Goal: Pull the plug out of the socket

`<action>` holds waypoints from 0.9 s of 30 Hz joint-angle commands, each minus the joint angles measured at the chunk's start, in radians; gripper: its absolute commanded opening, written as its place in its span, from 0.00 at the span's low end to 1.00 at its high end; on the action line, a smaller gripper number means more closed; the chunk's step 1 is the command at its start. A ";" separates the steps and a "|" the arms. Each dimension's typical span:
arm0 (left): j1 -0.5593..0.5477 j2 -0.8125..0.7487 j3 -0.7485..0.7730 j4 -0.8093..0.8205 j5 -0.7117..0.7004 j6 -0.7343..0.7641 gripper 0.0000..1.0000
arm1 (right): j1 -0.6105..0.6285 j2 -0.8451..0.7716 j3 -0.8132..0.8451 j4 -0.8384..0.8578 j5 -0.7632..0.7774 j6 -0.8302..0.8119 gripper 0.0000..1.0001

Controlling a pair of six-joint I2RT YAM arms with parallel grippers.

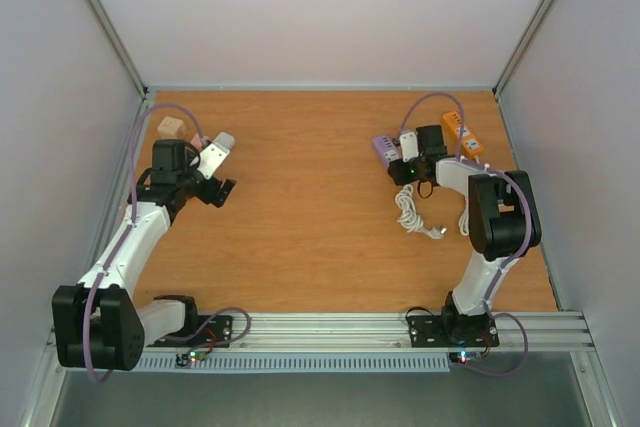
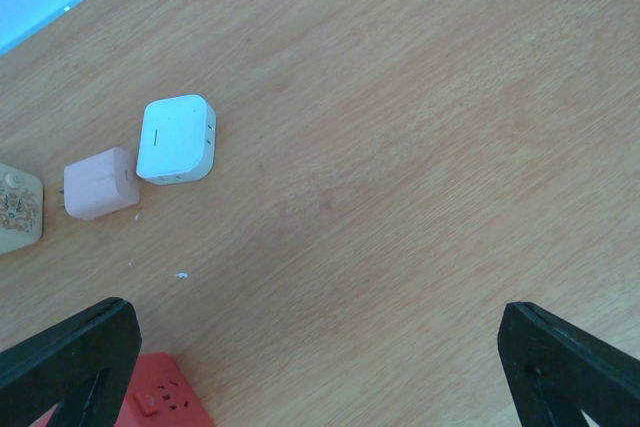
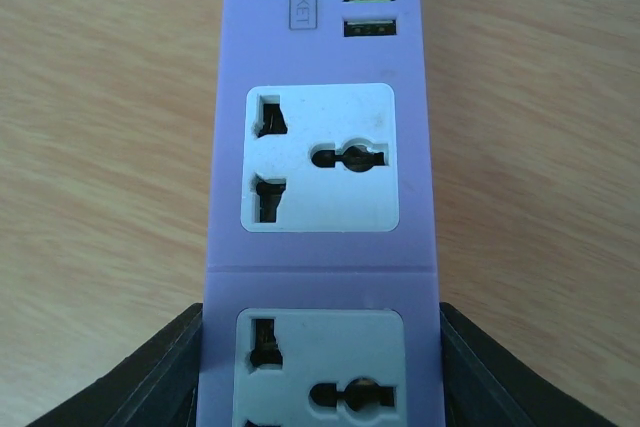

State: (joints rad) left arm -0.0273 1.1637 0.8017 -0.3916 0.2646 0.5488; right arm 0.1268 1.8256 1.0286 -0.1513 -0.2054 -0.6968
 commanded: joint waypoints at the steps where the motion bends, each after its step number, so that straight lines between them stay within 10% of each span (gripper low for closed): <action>1: 0.004 -0.016 -0.001 0.046 0.021 -0.016 1.00 | -0.074 0.006 0.028 -0.014 0.014 -0.026 0.46; 15: 0.004 -0.001 0.017 0.036 0.039 -0.040 1.00 | -0.229 0.101 0.177 -0.021 -0.020 0.026 0.50; 27: 0.005 0.051 0.088 -0.004 0.114 -0.072 1.00 | -0.233 0.058 0.296 -0.118 -0.091 0.074 0.84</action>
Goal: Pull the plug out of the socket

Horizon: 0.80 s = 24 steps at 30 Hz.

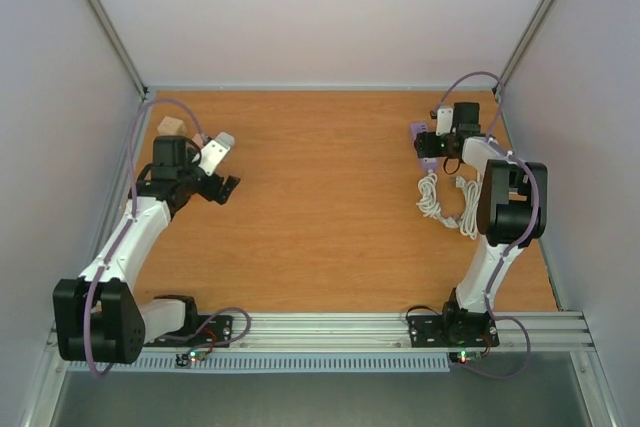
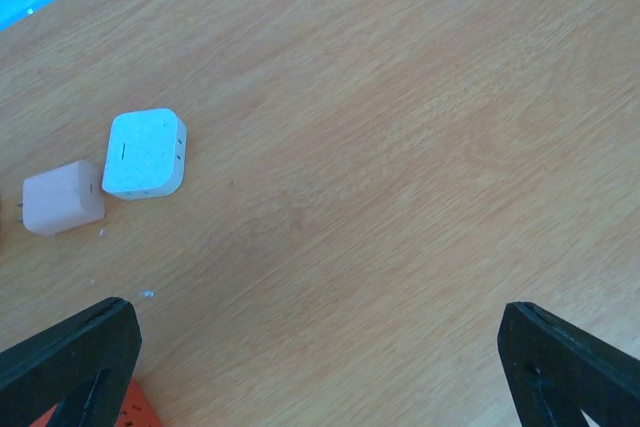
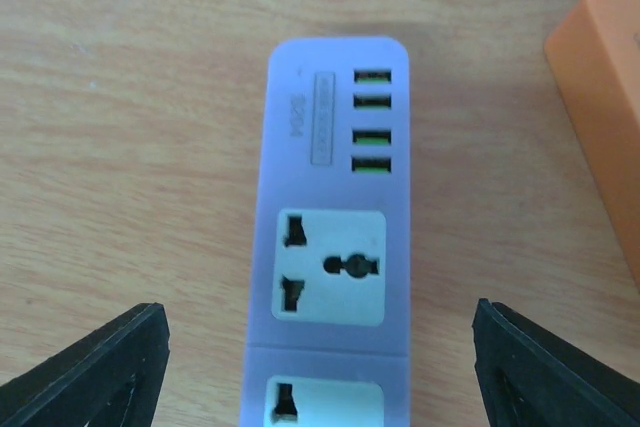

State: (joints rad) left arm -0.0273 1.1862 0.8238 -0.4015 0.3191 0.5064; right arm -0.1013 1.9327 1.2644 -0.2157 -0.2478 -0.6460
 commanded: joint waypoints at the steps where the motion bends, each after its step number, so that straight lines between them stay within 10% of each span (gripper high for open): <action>1: 0.004 0.038 0.083 0.001 0.062 -0.037 1.00 | -0.005 -0.059 0.075 -0.068 -0.062 0.025 0.86; 17: 0.015 0.118 0.396 -0.105 0.173 -0.204 1.00 | -0.005 -0.319 0.147 -0.225 -0.402 0.129 0.98; 24: 0.203 0.115 0.426 -0.091 0.259 -0.384 1.00 | -0.005 -0.488 -0.012 -0.168 -0.559 0.253 0.98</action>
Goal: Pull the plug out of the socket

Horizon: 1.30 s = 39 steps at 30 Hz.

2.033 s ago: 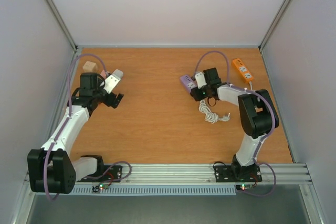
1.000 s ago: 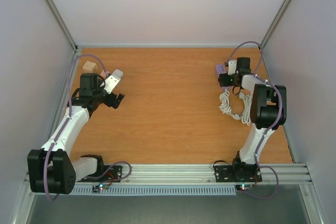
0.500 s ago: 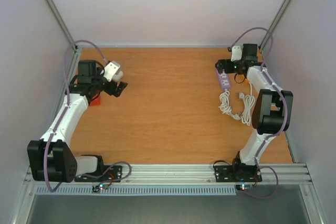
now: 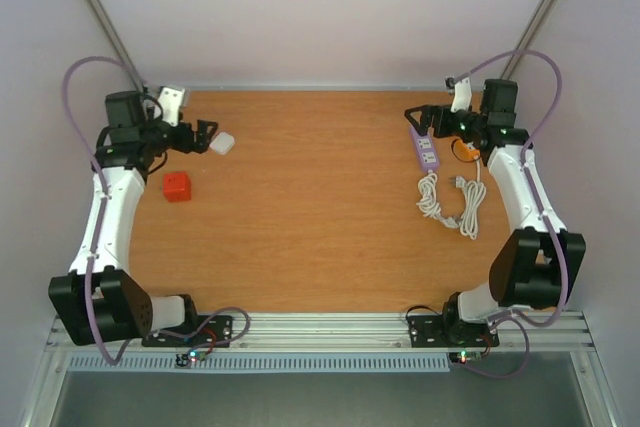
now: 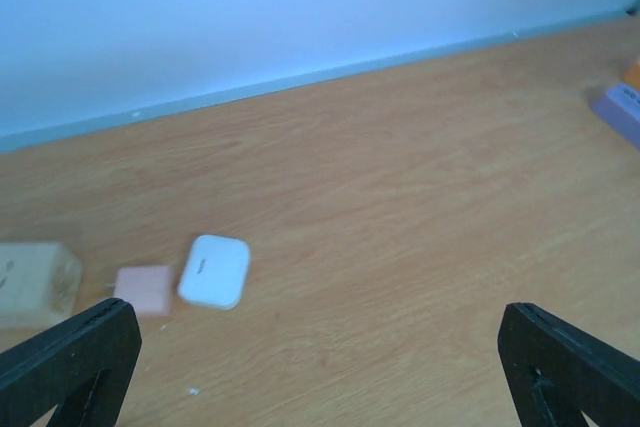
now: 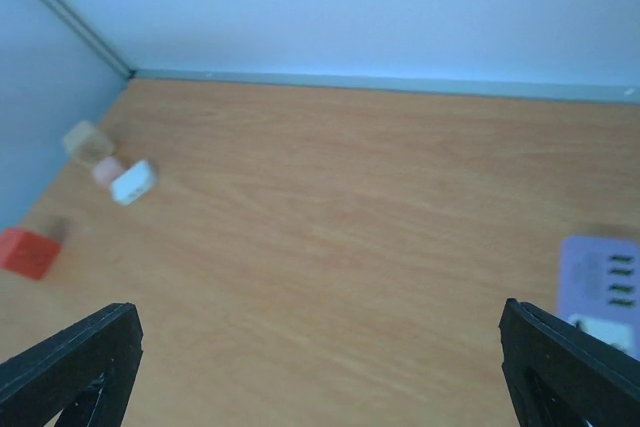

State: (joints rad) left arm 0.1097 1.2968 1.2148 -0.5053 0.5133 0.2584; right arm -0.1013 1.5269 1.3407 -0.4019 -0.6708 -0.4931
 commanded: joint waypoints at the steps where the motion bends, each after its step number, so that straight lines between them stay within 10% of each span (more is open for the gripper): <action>1: 0.078 0.002 0.029 0.012 0.058 -0.143 1.00 | -0.005 -0.106 -0.119 0.035 -0.161 0.117 0.98; 14: 0.150 -0.098 -0.245 0.059 0.059 -0.091 1.00 | -0.003 -0.335 -0.474 0.113 -0.209 0.116 0.99; 39: 0.150 -0.250 -0.474 0.154 0.009 -0.066 1.00 | -0.004 -0.426 -0.594 0.021 -0.186 0.021 0.99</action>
